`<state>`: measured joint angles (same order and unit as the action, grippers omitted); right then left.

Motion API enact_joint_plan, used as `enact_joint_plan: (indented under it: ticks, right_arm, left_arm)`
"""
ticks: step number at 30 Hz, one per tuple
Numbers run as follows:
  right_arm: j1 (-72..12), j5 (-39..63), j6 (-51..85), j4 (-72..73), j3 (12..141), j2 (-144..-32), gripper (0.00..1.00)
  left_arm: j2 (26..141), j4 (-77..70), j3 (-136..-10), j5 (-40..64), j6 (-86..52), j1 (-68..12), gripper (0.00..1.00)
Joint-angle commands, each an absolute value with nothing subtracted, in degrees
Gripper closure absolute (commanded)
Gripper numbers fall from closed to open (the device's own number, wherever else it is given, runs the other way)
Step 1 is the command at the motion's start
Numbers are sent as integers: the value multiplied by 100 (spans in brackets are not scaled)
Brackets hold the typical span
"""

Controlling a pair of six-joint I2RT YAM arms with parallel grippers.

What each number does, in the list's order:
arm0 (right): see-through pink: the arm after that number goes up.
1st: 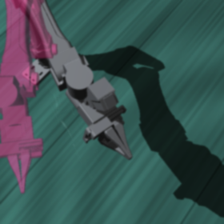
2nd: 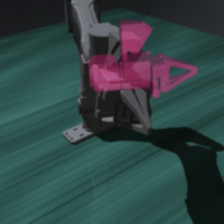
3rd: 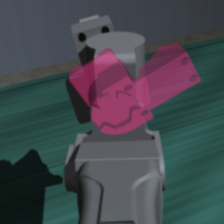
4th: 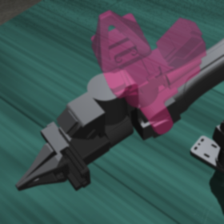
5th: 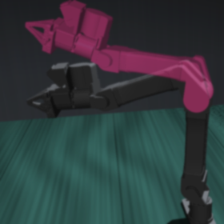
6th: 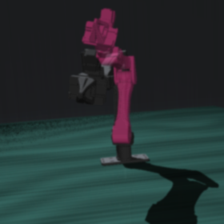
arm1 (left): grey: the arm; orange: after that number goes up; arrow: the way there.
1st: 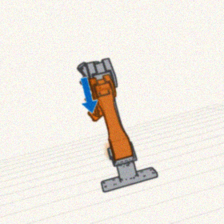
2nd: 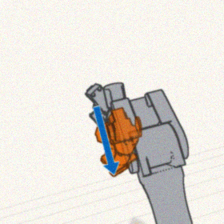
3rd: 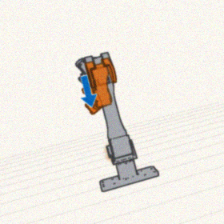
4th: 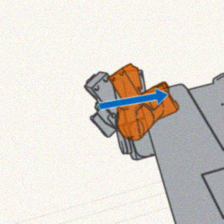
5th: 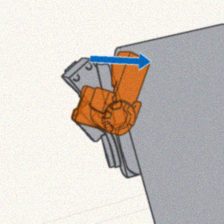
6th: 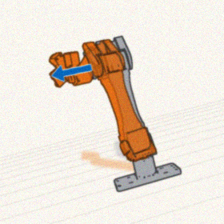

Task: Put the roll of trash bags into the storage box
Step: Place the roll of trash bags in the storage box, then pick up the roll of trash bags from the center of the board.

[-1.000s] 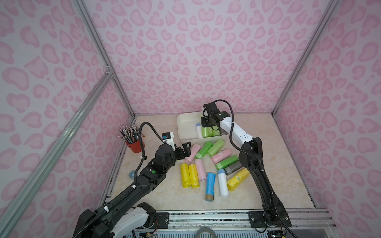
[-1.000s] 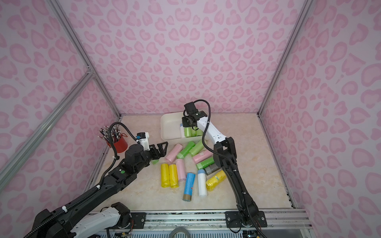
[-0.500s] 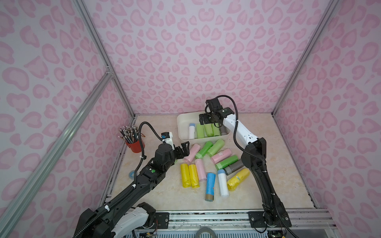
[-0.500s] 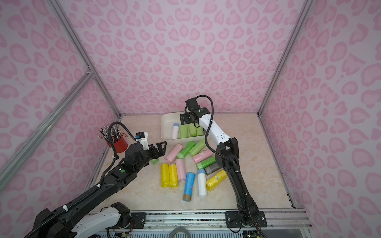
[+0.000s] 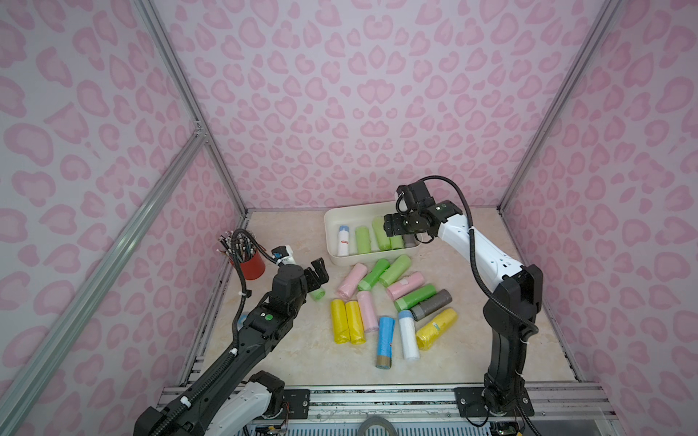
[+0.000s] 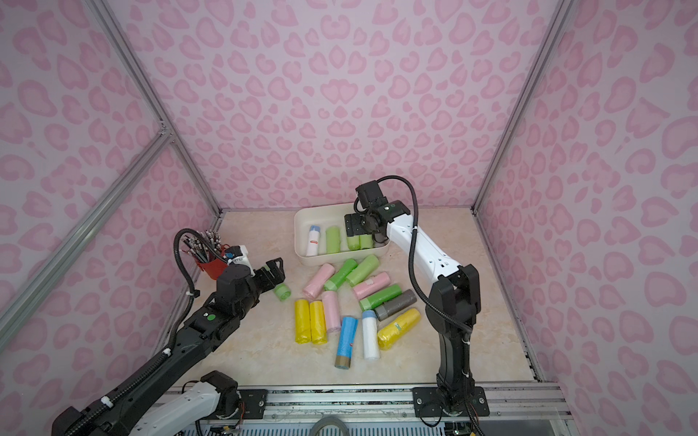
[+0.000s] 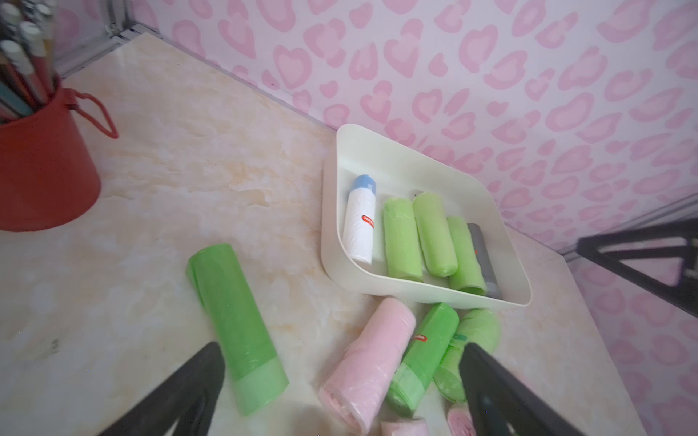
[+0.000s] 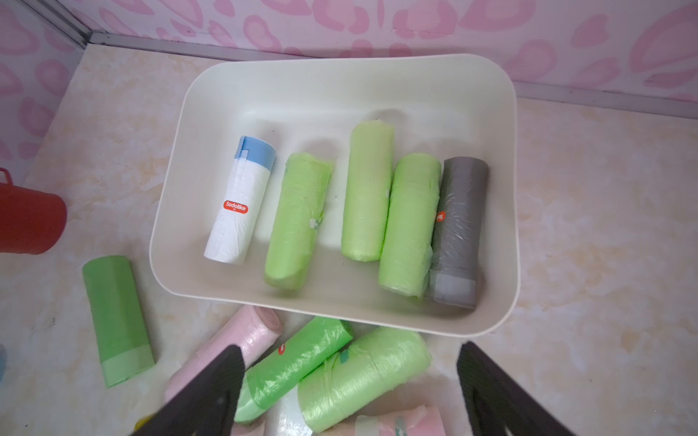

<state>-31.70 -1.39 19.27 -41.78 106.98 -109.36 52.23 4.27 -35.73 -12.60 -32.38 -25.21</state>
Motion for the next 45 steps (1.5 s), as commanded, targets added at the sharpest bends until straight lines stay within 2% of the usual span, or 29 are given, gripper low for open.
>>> enact_joint_plan:
  ticks: [1,8,13,20,34,45]
  right_arm:
    - [-3180,-44,2163,-3702,9931,-10347,10]
    - [-3182,236,2549,-3465,8402,-8990,10]
    - [-3177,292,2645,-3307,7588,-8202,10]
    - [-3176,492,2872,-3146,6832,-7560,10]
    - [-3178,922,3208,-2841,6123,-7400,10]
    - [-3181,1073,3320,-2703,5872,-7365,10]
  left_arm:
    - [5056,624,-3451,-1398,-3344,-2304,1]
    - [5186,478,-3245,-1053,-3542,-1774,1]
    - [5443,379,-3197,-1001,-3524,-1702,1]
    - [5547,231,-3024,-856,-3599,-1553,0]
    - [6385,-349,-2894,-183,-3709,-1406,3]
    - [6720,-498,-2883,-49,-3801,-1406,6]
